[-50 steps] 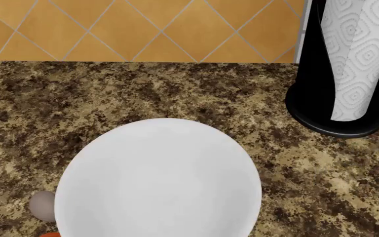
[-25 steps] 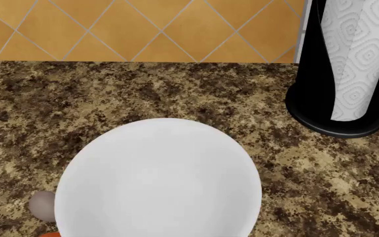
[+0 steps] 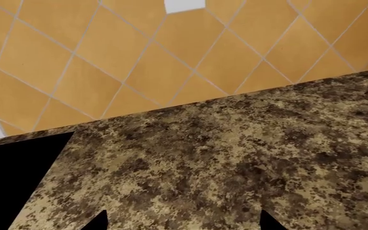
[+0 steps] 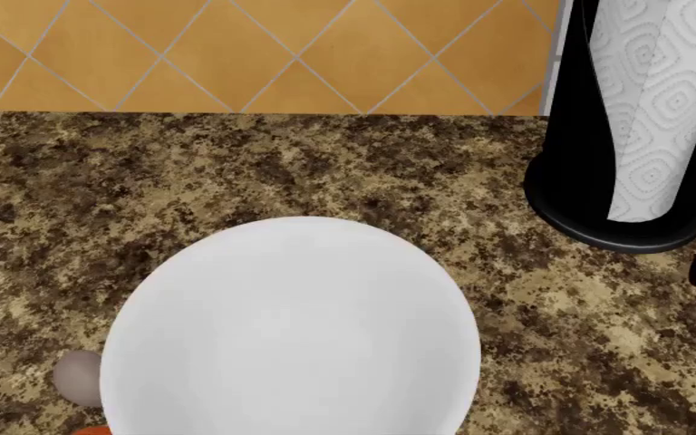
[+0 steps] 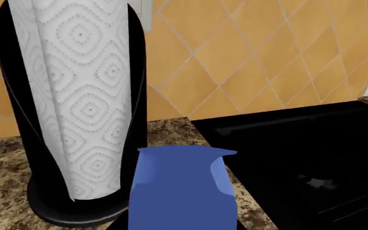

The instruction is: Place the eggs and milk next to the bowl.

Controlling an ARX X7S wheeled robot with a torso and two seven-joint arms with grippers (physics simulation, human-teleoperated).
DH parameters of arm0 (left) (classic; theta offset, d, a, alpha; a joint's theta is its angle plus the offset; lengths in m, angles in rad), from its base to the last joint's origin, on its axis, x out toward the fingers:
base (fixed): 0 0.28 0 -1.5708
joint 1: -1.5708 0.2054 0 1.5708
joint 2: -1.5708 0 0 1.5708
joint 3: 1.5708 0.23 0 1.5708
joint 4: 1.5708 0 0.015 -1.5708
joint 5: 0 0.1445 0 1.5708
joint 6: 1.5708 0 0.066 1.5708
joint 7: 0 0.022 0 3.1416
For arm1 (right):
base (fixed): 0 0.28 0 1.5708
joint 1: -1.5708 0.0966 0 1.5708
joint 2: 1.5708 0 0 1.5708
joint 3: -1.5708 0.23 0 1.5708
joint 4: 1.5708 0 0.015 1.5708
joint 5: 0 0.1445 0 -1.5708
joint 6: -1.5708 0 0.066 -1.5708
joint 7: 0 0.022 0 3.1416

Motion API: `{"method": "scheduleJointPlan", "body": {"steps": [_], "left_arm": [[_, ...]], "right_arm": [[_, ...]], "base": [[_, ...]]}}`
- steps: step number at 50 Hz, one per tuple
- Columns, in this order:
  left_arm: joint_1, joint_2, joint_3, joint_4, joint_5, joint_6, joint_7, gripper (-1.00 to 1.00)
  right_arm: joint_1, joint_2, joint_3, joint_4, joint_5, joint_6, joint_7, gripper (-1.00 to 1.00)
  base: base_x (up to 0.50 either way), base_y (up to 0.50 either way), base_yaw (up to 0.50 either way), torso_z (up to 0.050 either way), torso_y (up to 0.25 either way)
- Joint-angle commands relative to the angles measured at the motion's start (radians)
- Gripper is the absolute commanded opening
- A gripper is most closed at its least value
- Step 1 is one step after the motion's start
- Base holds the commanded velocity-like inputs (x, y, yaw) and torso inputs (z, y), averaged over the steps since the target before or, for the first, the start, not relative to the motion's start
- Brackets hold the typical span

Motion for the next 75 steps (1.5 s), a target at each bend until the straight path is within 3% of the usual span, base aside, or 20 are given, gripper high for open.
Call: {"method": "scheduleJointPlan", "body": {"steps": [1, 37, 75], "left_arm": [[0.001, 0.0, -0.001, -0.001, -0.002, 0.002, 0.002, 1.0], [0.003, 0.005, -0.007, -0.002, -0.008, 0.006, -0.005, 1.0], [0.005, 0.003, -0.002, -0.003, 0.0, 0.019, 0.008, 1.0]], "right_arm": [[0.005, 0.017, -0.002, -0.087, 0.027, 0.047, -0.044, -1.0], [0.099, 0.004, -0.111, -0.136, 0.116, 0.122, -0.142, -1.0], [0.008, 0.131, -0.117, -0.236, 0.222, 0.072, -0.393, -1.0]], "base": [[0.0, 0.0, 0.0, 0.0, 0.0], [0.0, 0.0, 0.0, 0.0, 0.001], [0.0, 0.0, 0.0, 0.0, 0.0]]}}
